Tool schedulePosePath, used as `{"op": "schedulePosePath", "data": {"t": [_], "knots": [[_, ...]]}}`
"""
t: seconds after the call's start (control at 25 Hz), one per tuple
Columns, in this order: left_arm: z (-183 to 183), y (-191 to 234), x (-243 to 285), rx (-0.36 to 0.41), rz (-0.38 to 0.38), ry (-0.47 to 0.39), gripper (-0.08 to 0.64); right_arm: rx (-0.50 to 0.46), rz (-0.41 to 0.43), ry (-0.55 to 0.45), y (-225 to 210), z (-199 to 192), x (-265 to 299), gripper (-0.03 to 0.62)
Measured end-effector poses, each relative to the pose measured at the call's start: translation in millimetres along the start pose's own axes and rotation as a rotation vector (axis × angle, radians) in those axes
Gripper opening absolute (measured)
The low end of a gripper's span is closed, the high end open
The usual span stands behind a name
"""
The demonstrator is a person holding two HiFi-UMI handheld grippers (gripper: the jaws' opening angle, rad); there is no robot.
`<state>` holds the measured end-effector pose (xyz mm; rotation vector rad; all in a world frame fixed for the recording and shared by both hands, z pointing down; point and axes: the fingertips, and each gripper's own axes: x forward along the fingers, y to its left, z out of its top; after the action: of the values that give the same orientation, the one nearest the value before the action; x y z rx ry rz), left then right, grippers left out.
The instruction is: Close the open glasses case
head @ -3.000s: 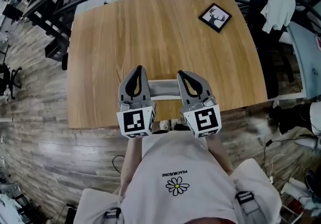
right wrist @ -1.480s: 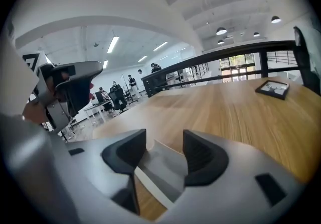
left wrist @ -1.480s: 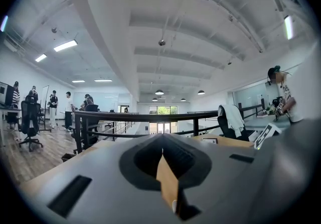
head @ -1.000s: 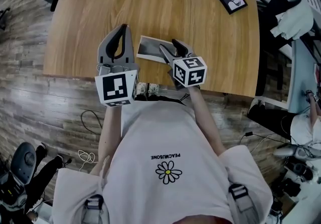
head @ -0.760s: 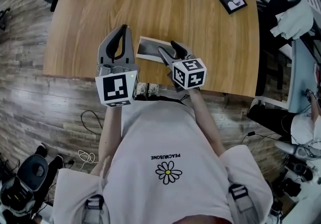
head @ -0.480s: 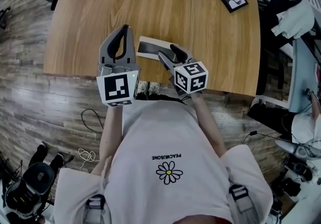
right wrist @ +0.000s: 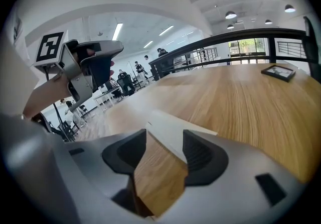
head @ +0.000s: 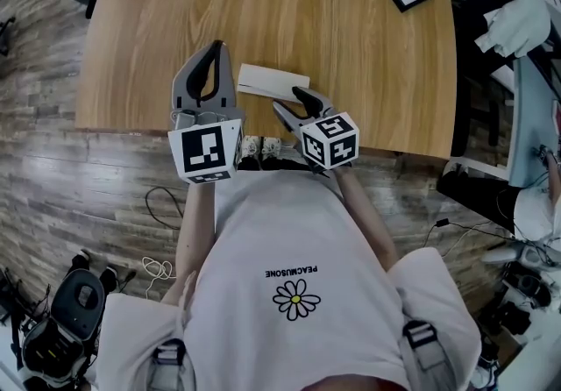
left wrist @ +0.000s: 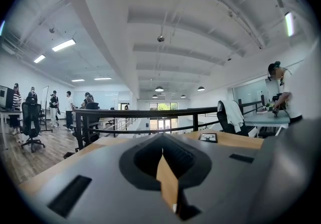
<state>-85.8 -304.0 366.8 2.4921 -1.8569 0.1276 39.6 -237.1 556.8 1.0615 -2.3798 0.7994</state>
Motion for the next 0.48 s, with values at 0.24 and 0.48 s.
{"op": "schedulePosePath", "data": {"t": [0.24,0.48], "knots": [[0.6,-3.5,0.6,0.012,-0.006,0.003,0.017,0.009,0.01,0.011,3.4,-10.2,-5.1,0.215],[-0.2,-5.3,1.5,0.014,-0.014,0.003,0.017,-0.003,-0.016,-0.038,0.2,7.0,-4.5,0.215]]}}
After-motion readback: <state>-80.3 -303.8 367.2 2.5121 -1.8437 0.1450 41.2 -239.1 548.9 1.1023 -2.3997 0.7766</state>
